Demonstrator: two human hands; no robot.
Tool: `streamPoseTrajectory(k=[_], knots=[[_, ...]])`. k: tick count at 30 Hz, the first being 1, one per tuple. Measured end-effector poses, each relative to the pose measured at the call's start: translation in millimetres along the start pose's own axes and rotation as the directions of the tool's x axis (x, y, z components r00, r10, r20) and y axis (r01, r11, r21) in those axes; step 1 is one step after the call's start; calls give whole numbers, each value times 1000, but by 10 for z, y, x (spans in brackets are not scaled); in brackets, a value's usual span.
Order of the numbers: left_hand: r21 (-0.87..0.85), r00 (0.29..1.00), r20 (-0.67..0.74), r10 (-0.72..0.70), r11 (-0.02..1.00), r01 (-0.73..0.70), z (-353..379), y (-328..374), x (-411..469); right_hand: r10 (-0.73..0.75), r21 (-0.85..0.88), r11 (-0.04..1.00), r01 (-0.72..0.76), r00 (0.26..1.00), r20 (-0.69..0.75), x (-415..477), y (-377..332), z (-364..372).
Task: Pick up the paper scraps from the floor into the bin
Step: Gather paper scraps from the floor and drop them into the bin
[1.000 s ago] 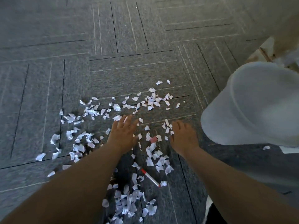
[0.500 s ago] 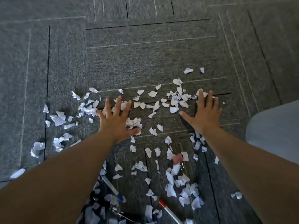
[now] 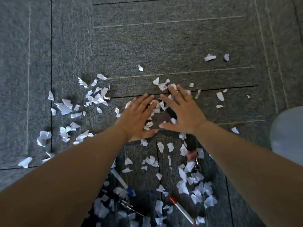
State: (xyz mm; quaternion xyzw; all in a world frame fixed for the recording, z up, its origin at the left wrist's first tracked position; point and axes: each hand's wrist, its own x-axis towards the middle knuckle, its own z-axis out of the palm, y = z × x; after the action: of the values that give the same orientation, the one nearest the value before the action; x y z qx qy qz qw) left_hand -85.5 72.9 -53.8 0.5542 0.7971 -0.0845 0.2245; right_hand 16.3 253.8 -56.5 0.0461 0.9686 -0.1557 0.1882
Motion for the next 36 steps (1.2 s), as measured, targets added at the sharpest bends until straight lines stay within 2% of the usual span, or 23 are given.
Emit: streamPoseTrajectory(k=[2,7,11,14,16,20,22,27,31,34,36], knots=[[-25,1000,-29,-9,1000,9,120,24,-227,-60,-17,998,59,998,-22,-165,-168,156],[-33,967,-244,-67,998,61,336,145,-563,-72,-54,997,58,948,-311,-458,-443,415],[-57,974,-228,-3,998,-10,284,283,-592,-58,-2,998,60,955,-290,-558,-532,420],[-219,987,-144,-66,975,33,162,355,-722,-18,83,996,43,961,-275,-691,-562,308],[-293,982,-160,-105,955,54,119,408,-846,11,125,992,25,960,-280,-820,-606,219],[-331,976,-191,-106,943,38,-34,566,-1112,34,126,992,6,949,-313,-1118,-765,9],[-333,965,-220,-144,941,65,-242,651,-1243,48,110,994,-14,950,-309,-1295,-860,-178],[-314,960,-141,-242,931,188,-963,1010,-1822,85,21,996,-82,932,-352,-1995,-1125,-807],[-335,942,-174,-287,917,217,-1420,1415,-2341,176,66,984,-164,894,-411,-2640,-1373,-1288],[-331,926,-296,-234,935,130,-1763,1705,-2569,186,92,983,-162,866,-463,-3030,-1490,-1544],[-203,932,-313,-185,971,124,-1967,1875,-2580,192,81,981,-175,857,-479,-3238,-1514,-1668]])
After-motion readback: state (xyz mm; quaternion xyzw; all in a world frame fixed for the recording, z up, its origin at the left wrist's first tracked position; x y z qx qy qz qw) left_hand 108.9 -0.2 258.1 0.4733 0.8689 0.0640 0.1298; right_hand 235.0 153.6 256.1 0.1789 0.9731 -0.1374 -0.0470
